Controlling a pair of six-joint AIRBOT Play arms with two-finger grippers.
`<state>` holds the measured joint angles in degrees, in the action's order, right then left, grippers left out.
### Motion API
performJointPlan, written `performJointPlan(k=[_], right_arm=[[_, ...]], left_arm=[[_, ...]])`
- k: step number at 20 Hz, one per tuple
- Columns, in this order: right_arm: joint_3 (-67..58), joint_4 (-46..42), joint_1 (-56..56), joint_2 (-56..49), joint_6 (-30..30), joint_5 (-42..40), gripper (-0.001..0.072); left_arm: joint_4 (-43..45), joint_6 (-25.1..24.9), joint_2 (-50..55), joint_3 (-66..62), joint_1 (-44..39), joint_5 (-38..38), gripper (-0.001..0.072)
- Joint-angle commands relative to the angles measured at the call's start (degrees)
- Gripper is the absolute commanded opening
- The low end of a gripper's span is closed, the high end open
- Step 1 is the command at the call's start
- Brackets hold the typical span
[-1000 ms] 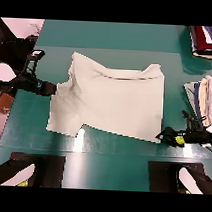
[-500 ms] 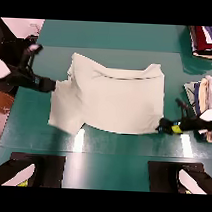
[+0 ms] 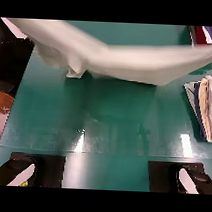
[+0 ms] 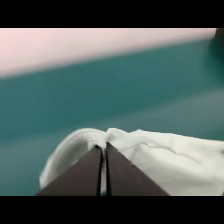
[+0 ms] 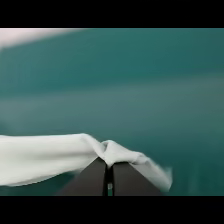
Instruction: Fold the shirts.
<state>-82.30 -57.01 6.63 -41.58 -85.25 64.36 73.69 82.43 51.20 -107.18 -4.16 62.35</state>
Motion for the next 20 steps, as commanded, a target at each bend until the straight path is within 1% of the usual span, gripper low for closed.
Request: performJointPlan(k=[1, 3, 5, 7, 8, 10, 12, 14, 16, 18, 20], right_arm=[[-16.1, -0.1, 7.0, 2.2, 1.1, -1.6, 0.0012], [-21.2, -0.1, 11.3, 2.8, 1.9, -1.0, 0.0012], [-25.9, -0.2, 15.6, 2.6, 2.0, 1.9, 0.0012], [-30.9, 0.0, 18.7, 0.7, 1.9, 5.9, 0.0012], [-33.7, 0.0, 19.5, -1.0, 1.7, 8.6, 0.0011], [-38.1, 0.6, 19.8, -5.2, 0.8, 14.1, 0.0011], [-39.2, 1.4, 19.8, -10.1, 0.1, 19.3, 0.001], [-34.6, 5.1, 19.5, -14.4, 0.2, 22.4, 0.0011], [-27.8, 4.3, 16.4, -19.1, 0.2, 25.9, 0.0011], [-21.0, 4.3, 12.5, -24.7, 0.2, 27.6, 0.0011], [-15.7, 4.3, 8.7, -30.7, 0.2, 27.0, 0.001]], left_arm=[[-0.3, 0.1, -0.8, -16.0, 0.0, -2.0, 0.0029], [-0.9, 0.1, -2.2, -18.9, 0.0, -4.5, 0.0029], [-2.9, 0.1, -4.5, -18.8, 0.0, -8.5, 0.0028], [-4.8, 0.1, -6.1, -19.0, 0.0, -10.4, 0.0028], [-5.0, 0.1, -6.3, -19.0, 0.0, -9.8, 0.0028], [-4.8, 0.1, -5.9, -17.6, 0.0, -5.0, 0.0028], [-4.8, 0.7, -5.2, -10.8, 0.0, -0.8, 0.0028], [-4.8, 0.7, -3.0, -1.4, 0.0, 1.5, 0.0028], [-5.0, 0.7, 1.1, 6.2, 0.0, 5.2, 0.0028], [-5.0, 0.3, 7.3, 11.1, 0.0, 7.8, 0.0028], [-4.8, -0.3, 14.8, 12.7, 0.0, 8.8, 0.0029]])
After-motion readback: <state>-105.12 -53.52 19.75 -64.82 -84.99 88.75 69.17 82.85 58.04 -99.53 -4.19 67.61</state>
